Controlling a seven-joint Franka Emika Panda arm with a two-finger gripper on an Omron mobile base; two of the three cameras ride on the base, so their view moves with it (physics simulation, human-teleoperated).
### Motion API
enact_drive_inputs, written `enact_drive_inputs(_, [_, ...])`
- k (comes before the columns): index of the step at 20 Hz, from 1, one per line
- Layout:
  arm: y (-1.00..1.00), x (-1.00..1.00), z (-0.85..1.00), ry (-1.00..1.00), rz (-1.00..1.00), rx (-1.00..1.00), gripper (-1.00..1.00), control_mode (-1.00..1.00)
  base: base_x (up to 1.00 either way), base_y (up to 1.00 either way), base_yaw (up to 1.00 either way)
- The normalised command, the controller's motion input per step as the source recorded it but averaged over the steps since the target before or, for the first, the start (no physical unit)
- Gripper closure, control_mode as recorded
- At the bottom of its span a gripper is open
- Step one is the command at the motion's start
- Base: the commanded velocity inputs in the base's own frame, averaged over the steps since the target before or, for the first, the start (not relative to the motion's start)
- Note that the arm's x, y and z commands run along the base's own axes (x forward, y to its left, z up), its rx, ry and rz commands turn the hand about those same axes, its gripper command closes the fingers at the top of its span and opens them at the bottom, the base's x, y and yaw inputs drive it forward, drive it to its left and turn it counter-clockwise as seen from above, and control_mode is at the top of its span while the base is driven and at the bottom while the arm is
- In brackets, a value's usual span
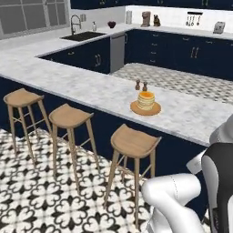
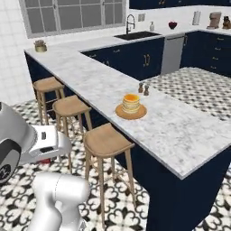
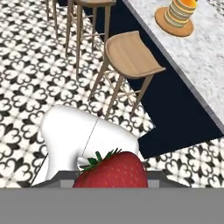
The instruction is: Take the strawberry from the fridge and place it on top of the pancake, located on the dining counter.
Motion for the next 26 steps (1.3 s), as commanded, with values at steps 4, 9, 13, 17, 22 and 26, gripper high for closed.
enact_drive_inputs(4, [0.0,0.0,0.0,0.0,0.0,0.0,1.0,1.0,0.6,0.77,-0.65])
enact_drive_inputs(9, [0.0,0.0,0.0,0.0,0.0,0.0,1.0,1.0,0.25,0.74,-0.67])
enact_drive_inputs(13, [0.0,0.0,0.0,0.0,0.0,0.0,1.0,1.0,0.05,0.75,-0.66])
enact_drive_inputs(17, [0.0,0.0,0.0,0.0,0.0,0.0,1.0,1.0,0.06,0.87,-0.61])
enact_drive_inputs(22, [0.0,0.0,0.0,0.0,0.0,0.0,1.0,1.0,0.21,0.93,-0.53])
enact_drive_inputs(26, [0.0,0.0,0.0,0.0,0.0,0.0,1.0,1.0,0.46,0.65,-0.4])
